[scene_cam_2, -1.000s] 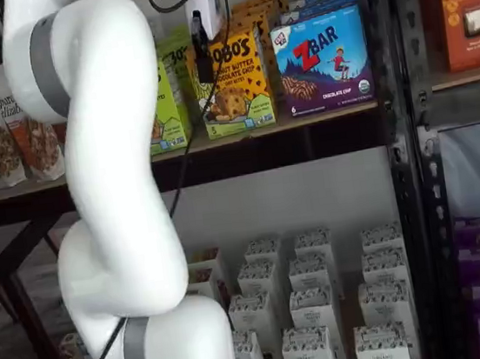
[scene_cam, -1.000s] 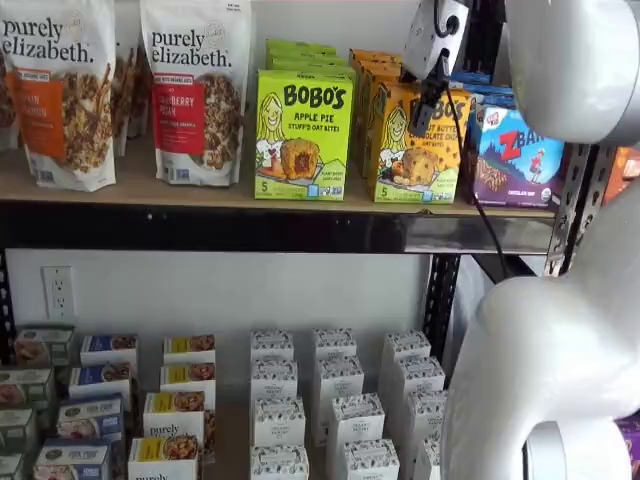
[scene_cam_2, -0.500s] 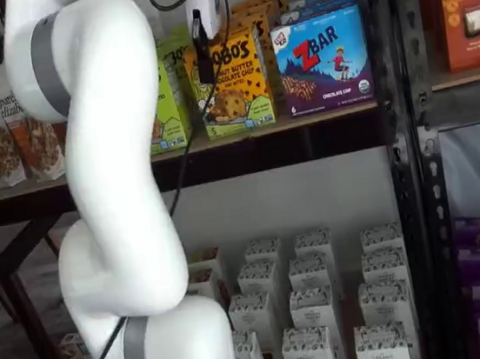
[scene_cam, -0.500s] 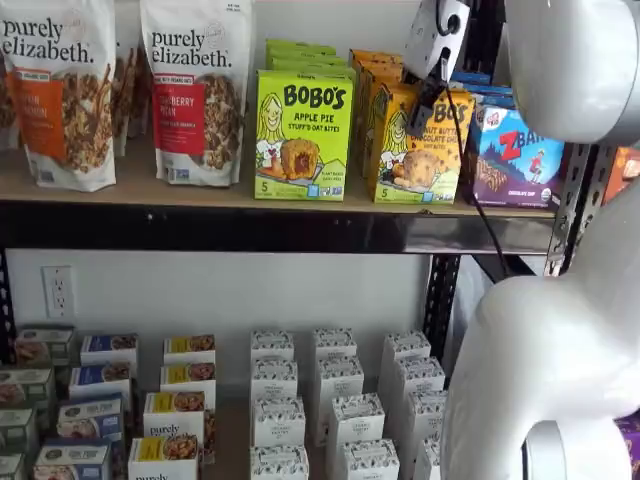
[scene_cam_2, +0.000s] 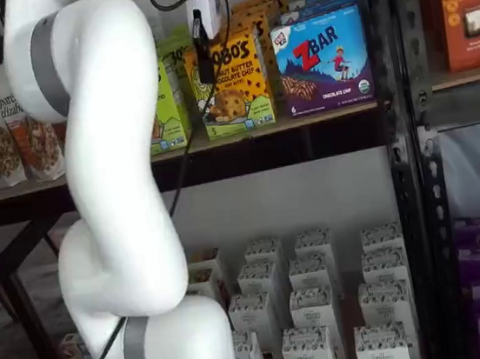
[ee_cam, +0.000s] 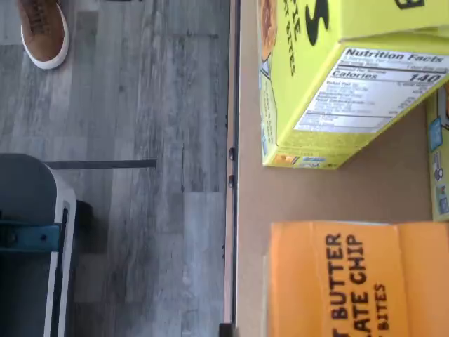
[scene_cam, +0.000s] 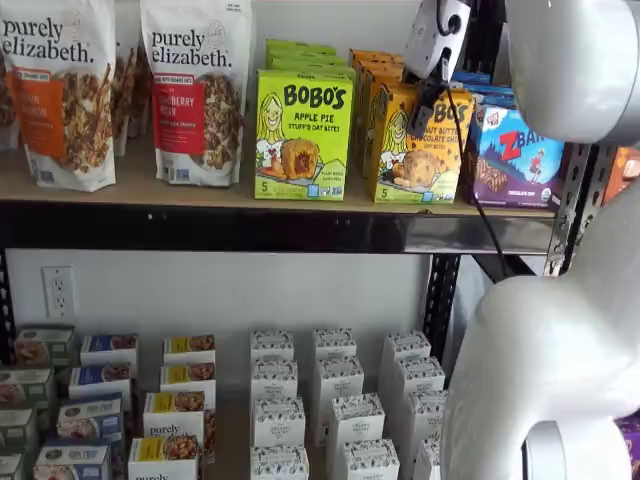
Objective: Pick up the orange box on the top shelf, the fifth box from the left
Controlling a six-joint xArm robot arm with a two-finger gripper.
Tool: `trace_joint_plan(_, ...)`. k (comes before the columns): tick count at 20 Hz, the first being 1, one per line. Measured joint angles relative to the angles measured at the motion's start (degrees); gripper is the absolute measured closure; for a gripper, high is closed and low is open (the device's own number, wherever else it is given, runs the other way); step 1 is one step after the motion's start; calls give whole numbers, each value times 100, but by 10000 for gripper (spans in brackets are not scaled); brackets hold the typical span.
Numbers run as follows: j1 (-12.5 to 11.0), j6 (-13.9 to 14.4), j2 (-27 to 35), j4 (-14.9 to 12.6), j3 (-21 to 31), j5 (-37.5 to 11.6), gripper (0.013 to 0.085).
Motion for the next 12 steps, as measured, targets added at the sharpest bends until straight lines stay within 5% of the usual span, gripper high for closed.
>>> trace_joint_plan(4, 12, 10, 13, 0, -9, 12, 530)
trace_joint_plan(12, 52, 43, 26, -12, -3, -5, 530)
